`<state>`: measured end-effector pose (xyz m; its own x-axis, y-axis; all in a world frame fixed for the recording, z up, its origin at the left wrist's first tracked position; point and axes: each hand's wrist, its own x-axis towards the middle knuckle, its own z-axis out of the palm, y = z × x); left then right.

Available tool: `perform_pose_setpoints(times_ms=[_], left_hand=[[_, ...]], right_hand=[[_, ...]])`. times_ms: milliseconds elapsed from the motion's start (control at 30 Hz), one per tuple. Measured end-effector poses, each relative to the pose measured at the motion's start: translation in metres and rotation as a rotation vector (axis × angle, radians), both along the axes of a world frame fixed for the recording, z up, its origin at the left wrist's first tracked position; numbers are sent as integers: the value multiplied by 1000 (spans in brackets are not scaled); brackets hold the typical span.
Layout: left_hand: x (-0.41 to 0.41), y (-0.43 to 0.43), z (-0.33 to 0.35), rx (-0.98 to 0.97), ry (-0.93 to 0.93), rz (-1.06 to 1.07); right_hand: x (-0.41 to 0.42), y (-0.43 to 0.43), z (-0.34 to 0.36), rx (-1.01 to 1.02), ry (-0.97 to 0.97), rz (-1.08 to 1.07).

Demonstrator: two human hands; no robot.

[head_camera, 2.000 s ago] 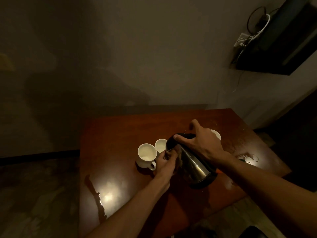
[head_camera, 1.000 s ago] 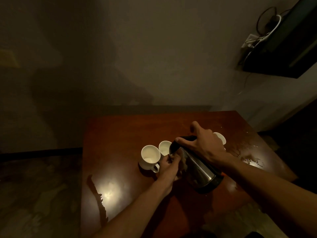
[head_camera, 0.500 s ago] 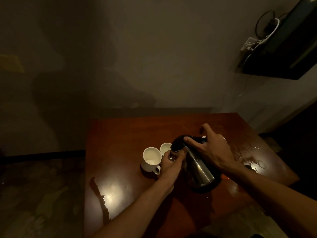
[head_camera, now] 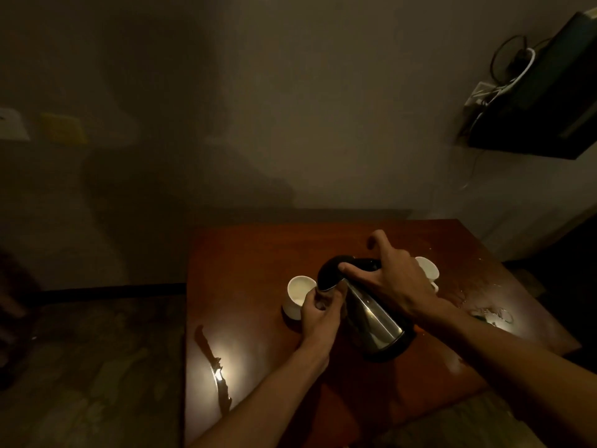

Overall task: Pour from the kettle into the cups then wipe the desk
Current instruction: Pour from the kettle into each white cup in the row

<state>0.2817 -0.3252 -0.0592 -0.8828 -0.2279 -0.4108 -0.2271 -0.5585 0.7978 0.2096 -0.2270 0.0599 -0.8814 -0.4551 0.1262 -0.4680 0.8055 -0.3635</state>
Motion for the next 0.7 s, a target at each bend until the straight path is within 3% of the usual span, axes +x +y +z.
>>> perform_pose_setpoints(times_ms=[700], left_hand=[[1, 4, -23, 219, -109, 31]], right_hand=[[-15, -38, -1, 313, 49, 176]])
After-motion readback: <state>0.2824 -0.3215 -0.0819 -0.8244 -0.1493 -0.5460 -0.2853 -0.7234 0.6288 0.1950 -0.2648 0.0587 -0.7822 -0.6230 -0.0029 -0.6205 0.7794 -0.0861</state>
